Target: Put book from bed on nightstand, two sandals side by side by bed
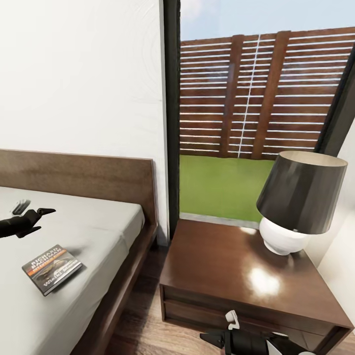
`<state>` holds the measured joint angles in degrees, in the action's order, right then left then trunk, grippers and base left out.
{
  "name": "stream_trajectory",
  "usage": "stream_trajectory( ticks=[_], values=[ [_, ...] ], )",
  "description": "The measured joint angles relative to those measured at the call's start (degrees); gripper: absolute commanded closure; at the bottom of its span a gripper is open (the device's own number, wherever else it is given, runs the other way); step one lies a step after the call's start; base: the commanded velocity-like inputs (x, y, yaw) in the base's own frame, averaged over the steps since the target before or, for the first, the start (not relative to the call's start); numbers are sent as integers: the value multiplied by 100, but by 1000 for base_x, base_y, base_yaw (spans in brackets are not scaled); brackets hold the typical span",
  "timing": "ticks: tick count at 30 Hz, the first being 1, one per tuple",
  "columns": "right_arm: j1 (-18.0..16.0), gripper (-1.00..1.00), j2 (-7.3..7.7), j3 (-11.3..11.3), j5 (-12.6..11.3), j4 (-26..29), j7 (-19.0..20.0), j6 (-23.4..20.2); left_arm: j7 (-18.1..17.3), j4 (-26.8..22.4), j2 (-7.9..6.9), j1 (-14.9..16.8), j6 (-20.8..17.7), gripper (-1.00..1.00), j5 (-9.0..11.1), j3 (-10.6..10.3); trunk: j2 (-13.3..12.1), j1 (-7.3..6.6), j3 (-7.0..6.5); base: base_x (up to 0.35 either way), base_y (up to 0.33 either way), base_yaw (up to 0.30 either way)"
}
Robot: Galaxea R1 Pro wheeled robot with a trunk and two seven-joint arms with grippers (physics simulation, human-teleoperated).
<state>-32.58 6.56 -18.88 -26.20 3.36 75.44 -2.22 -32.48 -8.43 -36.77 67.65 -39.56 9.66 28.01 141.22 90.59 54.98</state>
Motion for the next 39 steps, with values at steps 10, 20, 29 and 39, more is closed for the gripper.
stream_trajectory(
  ticks=[10, 20, 29, 39],
  values=[
    [0, -100, -3, -4, 0, 0, 0, 0, -2, 0, -7, 0, -1, -100, -4, -7, 0, 0, 0, 4, 0, 0],
    [0, -100, -7, -4, 0, 2, 0, 0, -5, 0, -23, 0, -9, -100, -5, -8, 0, 0, 0, 0, 0, 0],
    [0, -100, -7, 2, 0, -1, 0, -7, -13, 0, -41, 0, -17, -100, -5, -10, 0, 0, 0, 0, 0, 0],
    [0, -100, -6, 3, 0, 4, 0, -8, -26, 7, -60, 0, -19, -100, 5, -16, 0, 0, 0, 0, 0, 0]
  ],
)
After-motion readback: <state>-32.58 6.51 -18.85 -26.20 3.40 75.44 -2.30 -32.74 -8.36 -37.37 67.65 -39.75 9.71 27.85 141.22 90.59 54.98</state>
